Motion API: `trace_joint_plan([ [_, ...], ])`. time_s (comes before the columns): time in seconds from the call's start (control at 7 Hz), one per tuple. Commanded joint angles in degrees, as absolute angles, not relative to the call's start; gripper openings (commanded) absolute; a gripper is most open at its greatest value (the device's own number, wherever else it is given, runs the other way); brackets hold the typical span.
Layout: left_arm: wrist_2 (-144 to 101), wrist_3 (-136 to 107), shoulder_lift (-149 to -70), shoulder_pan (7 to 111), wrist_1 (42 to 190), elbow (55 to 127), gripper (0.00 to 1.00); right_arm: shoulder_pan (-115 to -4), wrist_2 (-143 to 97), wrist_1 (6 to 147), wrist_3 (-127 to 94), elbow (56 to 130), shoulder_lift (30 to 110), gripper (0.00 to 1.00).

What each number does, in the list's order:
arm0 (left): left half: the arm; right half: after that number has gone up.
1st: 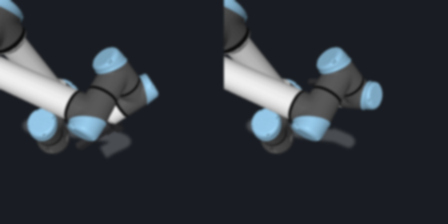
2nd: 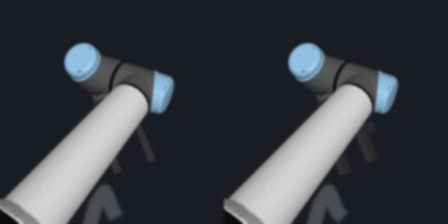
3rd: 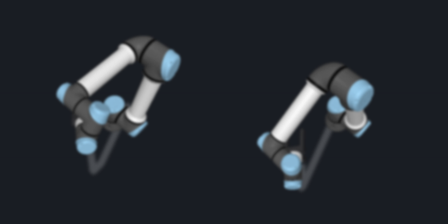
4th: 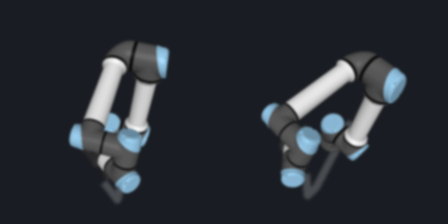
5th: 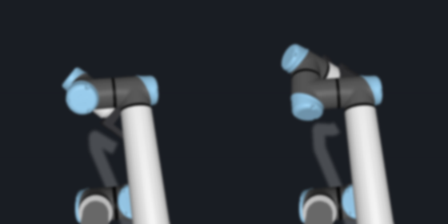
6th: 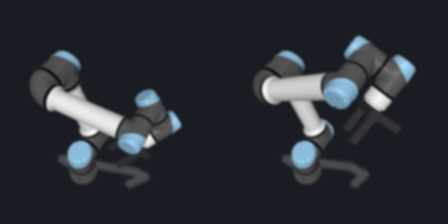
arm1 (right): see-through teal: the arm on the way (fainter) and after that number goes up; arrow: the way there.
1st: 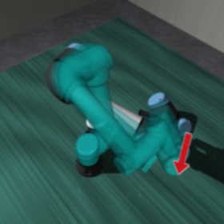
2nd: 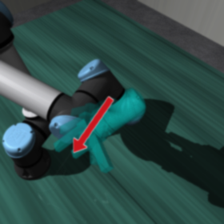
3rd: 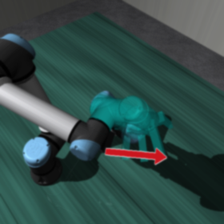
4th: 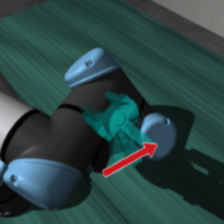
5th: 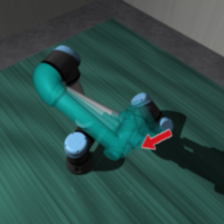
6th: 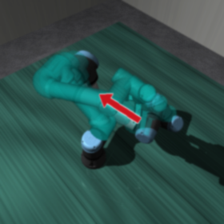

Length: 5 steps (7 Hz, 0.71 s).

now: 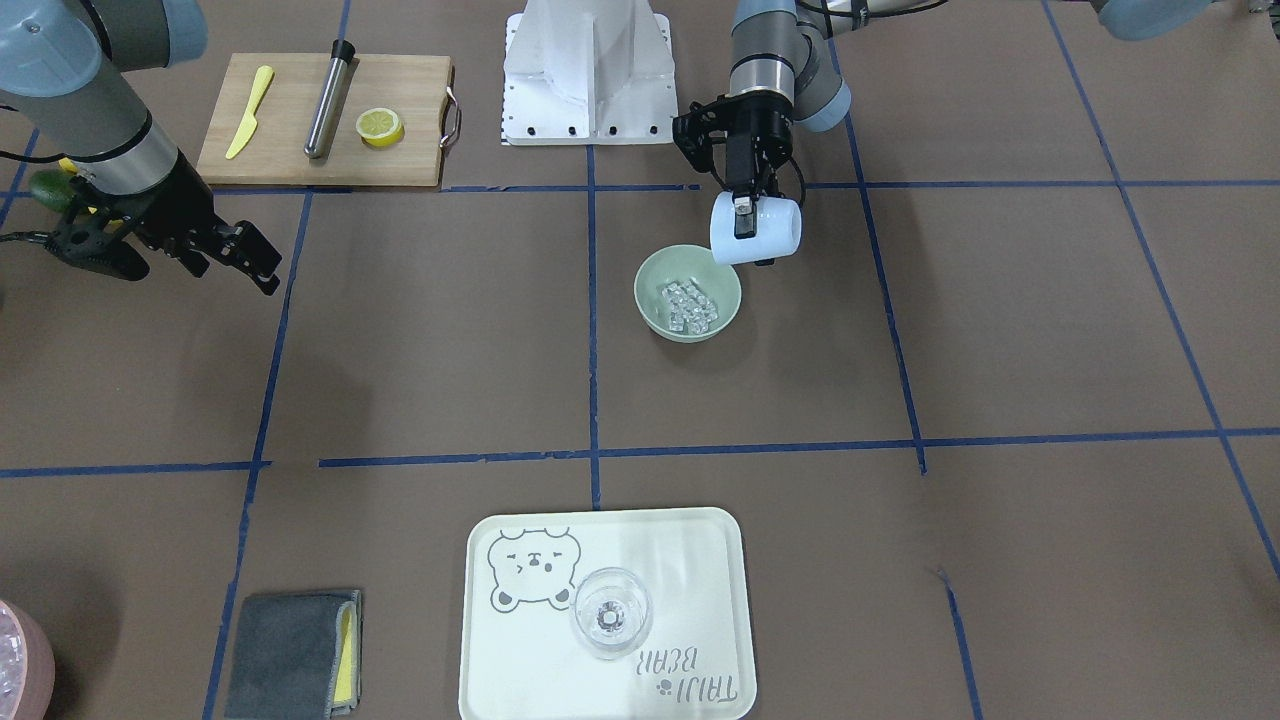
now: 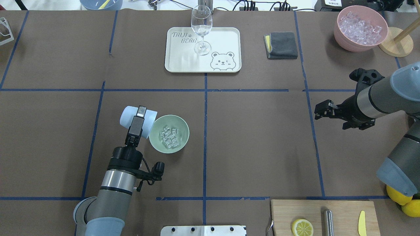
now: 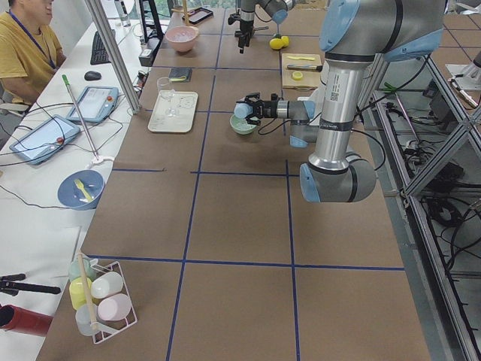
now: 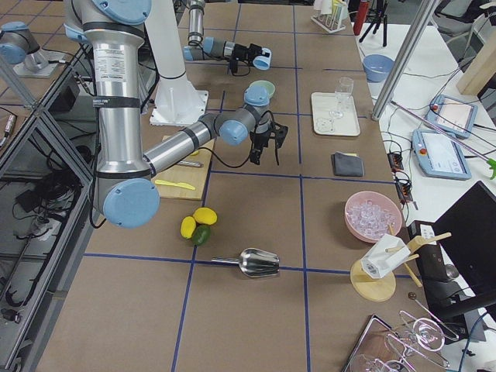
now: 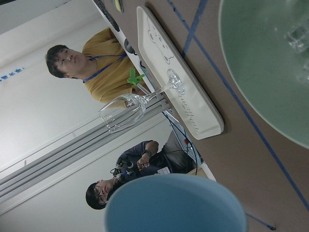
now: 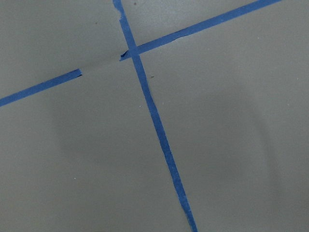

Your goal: Pour ice into bowl

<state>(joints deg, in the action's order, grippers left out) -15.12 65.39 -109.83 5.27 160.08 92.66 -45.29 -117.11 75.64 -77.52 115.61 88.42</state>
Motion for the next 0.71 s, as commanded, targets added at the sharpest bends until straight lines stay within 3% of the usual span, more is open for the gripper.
trace_joint_plan([
  [0.0, -15.4, 60.2, -109.3, 5.4, 162.0, 92.7, 0.00, -45.6, -117.2, 75.7, -77.2, 115.8, 88.4, 1.00],
  [0.57, -18.8, 57.6, -105.1, 7.1, 167.8, 92.8, 0.00, -45.6, -117.3, 75.6, -77.0, 115.8, 88.4, 1.00],
])
